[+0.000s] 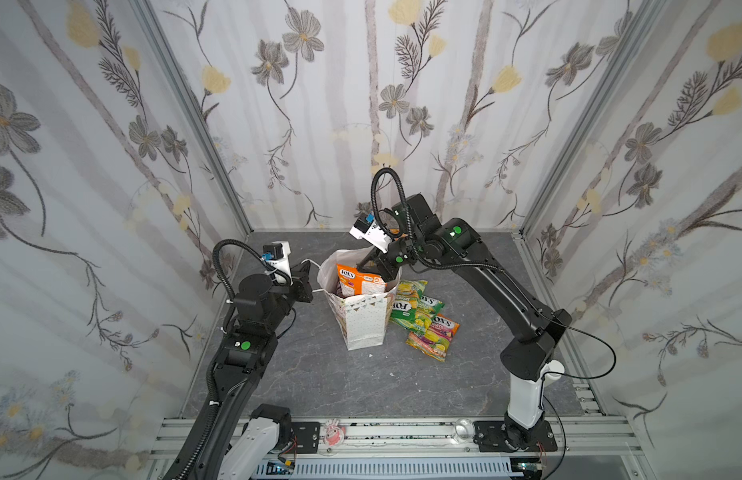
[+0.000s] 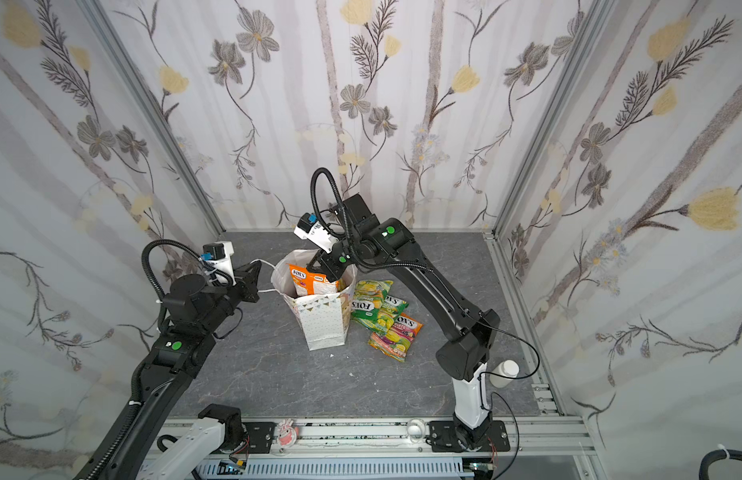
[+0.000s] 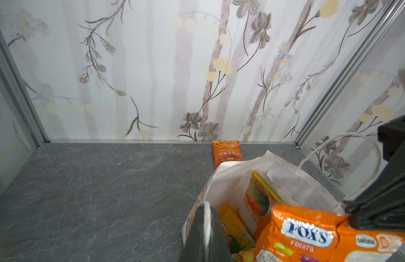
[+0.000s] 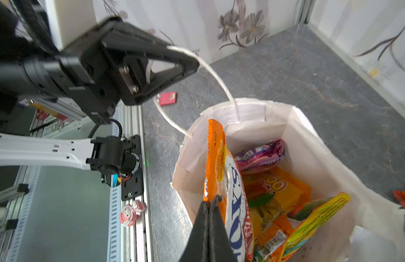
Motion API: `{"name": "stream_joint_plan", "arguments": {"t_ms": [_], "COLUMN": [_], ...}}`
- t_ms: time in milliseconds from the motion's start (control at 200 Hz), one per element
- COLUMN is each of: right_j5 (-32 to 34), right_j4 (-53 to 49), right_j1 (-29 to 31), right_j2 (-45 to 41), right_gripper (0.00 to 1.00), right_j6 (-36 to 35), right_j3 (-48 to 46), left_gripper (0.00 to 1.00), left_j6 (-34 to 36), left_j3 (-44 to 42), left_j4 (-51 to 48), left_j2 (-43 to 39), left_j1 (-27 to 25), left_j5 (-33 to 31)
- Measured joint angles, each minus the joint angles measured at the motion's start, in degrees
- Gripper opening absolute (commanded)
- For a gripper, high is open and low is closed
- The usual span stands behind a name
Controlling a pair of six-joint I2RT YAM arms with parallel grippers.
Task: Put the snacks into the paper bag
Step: 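Push the orange FOX'S FRUITS bag down into the paper bag and open the right gripper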
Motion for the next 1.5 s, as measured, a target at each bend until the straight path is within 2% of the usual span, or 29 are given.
{"name": "stream_joint_plan", "arguments": {"t_ms": [520, 984, 1039, 1099, 1159, 1504], "right_j5": [-2.91, -2.89, -2.89, -2.97, -3.52, -4.35], "right_j4": [-11.52, -11.37, -10.78, -10.34, -9.7, -7.43], "right_j1": [0.07, 1.11, 1.18, 1.18, 1.18, 1.18], "right_j2": [6.29, 7.8, 7.63, 7.26, 6.82, 5.68], "right_gripper": [0.0, 0.0, 0.11, 0.14, 0.25, 0.27], "right_j6": [-13.75, -15.72, -15.69, -15.37, -15.28, -12.96], "right_j3": [6.05, 6.16, 6.16, 6.16, 6.16, 6.25], "left_gripper": [0.0, 0.0, 0.0, 0.0, 0.0, 0.0], "left_j6": [0.0, 0.0, 0.0, 0.0, 0.0, 0.15], "left_j3": [0.0, -0.02, -0.02, -0.02, -0.02, 0.0], "left_j4": [0.0, 0.0, 0.0, 0.0, -0.02, -0.59], "left_j2": [-0.09, -0.2, -0.24, -0.26, -0.24, 0.17], "left_j1": [0.0, 0.0, 0.0, 0.0, 0.0, 0.0], "left_j5": [0.13, 0.11, 0.09, 0.02, -0.24, -2.47]}}
